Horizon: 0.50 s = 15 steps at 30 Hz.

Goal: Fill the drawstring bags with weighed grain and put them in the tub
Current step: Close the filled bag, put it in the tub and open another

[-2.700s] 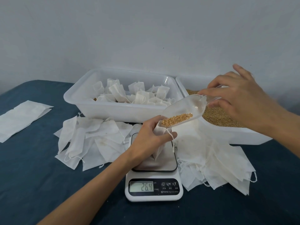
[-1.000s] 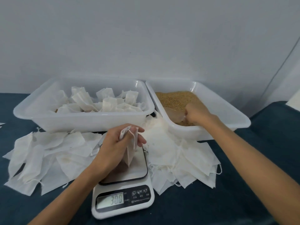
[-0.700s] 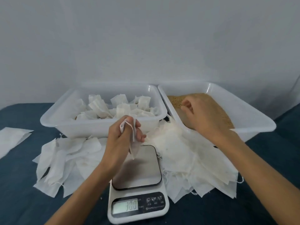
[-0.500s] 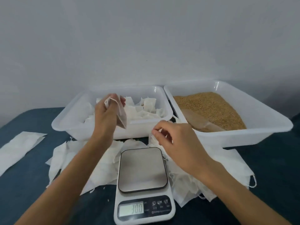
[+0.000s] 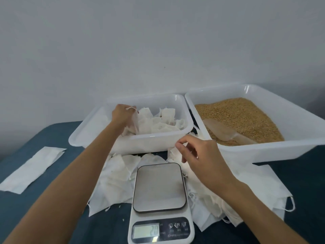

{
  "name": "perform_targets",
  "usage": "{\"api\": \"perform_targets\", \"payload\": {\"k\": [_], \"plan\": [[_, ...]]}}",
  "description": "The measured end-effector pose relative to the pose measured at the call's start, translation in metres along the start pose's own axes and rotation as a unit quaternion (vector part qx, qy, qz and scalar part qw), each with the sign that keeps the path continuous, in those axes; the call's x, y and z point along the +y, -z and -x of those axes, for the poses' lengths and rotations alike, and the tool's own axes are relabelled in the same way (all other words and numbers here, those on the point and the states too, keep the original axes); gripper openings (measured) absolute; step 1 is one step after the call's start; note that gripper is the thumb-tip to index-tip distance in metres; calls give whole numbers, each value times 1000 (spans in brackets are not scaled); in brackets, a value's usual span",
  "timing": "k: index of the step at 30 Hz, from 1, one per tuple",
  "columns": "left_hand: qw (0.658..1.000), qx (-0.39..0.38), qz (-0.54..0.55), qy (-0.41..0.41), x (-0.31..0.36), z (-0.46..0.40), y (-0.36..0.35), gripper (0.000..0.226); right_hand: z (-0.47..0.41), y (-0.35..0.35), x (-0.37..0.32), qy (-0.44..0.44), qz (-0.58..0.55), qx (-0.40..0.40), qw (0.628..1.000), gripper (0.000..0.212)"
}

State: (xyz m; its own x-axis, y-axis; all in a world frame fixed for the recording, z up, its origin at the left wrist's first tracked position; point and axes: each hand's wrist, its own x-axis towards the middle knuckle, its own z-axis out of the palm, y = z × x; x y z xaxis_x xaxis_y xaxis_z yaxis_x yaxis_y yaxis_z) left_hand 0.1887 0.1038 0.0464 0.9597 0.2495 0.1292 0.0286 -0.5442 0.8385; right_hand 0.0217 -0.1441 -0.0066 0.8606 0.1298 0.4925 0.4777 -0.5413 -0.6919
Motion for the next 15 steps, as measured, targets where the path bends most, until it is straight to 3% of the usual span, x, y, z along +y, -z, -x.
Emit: {"api": "perform_targets", "payload": {"k": [3, 5, 10, 13, 15], "plan": [[989, 83, 124, 8, 2, -6, -1, 22, -2, 5, 1, -5, -31, 22, 999, 14], [980, 132, 151, 1, 1, -12, -1, 23, -4, 7, 1, -10, -42, 28, 999, 15], [990, 117, -66, -36, -4, -29, -2, 42, -4, 5, 2, -10, -47, 15, 999, 15], [989, 143, -31, -32, -2, -45, 5, 36, -4, 5, 3, -6, -51, 16, 999, 14], [990, 139, -4, -25, -2, -54, 7, 19, -4, 5, 4, -7, -54, 14, 998, 14]]}}
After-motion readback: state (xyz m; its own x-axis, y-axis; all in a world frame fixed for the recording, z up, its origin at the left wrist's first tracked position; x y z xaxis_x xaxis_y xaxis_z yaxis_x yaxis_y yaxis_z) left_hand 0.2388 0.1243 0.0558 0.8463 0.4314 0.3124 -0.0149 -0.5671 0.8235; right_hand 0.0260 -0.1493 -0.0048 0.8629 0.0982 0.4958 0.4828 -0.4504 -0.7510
